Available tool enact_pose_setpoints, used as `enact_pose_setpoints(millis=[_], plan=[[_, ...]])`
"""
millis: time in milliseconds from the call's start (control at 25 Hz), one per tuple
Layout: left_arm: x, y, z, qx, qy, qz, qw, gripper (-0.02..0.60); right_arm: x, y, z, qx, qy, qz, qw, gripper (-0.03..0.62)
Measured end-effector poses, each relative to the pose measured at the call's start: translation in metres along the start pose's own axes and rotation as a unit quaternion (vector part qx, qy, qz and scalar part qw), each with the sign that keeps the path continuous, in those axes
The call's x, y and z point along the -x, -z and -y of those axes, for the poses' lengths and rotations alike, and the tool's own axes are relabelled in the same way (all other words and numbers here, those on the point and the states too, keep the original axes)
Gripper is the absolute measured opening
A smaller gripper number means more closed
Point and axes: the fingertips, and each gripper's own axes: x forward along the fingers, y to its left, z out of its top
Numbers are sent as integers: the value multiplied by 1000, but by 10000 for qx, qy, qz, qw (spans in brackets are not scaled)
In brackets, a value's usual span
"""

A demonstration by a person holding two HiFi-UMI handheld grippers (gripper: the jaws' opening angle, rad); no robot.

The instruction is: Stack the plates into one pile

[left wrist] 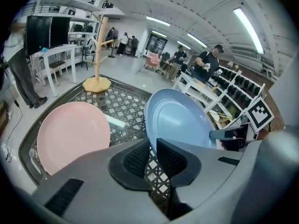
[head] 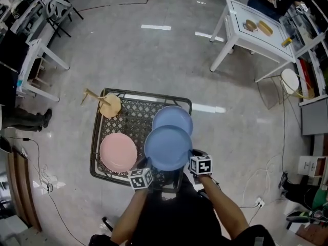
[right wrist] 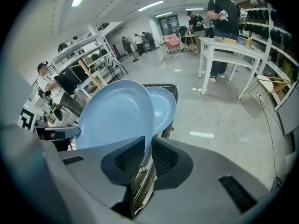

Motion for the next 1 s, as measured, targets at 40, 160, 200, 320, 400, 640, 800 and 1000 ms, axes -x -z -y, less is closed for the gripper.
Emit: enact_pose_setpoints(millis=[40, 160, 200, 320, 400, 640, 800, 1000], plan=[[-3, -4, 3, 5, -14, 30, 10000, 58, -1, -6, 5, 20, -6, 11, 10000, 44], [-12, -14, 11, 6, -65, 78, 9999, 58, -3, -20, 15, 75, -62, 44, 9999, 44], [-15, -17, 12, 13, -81, 85, 9999, 58, -5, -24, 18, 96, -75, 47, 9999, 44], [-27, -23, 16, 69, -129, 107, 9998, 58, -10, -36, 28, 163, -83, 27, 9998, 44], [-34, -27, 17, 115, -174, 115, 9997, 58, -16, -43, 33, 188, -113, 15, 9998, 44], [-58, -32, 18, 224, -283, 45, 9993, 58, -34, -61, 47, 219, -112, -29, 9997, 43], [-76, -36, 13, 289, -381, -16, 9989, 58, -51, -67, 56, 254, -103, -107, 9996, 43], [-100, -36, 5, 359, -439, -187, 9982, 58, -69, -72, 66, 163, -17, -206, 9997, 42]])
